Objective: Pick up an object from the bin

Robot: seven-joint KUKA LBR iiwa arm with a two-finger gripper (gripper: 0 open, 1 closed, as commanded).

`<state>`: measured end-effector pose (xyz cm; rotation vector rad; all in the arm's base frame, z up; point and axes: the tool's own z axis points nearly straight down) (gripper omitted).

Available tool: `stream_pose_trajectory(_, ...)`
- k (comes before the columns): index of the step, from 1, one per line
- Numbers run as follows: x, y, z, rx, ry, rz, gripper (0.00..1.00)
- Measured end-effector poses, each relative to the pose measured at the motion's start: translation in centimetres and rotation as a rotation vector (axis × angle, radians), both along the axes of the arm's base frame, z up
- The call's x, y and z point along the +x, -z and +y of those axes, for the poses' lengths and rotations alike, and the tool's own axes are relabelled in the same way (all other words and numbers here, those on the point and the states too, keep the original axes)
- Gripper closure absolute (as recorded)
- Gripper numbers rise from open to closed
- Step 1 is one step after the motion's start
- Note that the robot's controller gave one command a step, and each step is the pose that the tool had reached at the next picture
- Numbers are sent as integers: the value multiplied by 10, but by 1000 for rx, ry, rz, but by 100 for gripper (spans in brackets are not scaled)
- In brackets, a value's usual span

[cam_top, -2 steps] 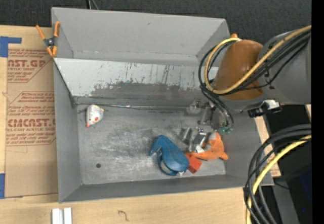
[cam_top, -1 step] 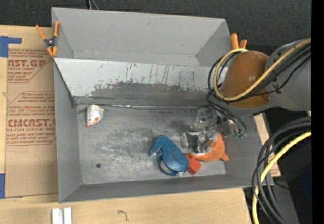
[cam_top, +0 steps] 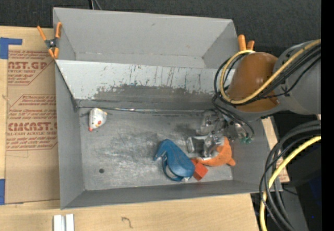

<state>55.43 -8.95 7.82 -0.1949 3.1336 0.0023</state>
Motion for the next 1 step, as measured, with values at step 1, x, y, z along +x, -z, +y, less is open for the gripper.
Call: stream_pose_trajectory(1, -1, -180, 16, -4, -233, -9, 100)
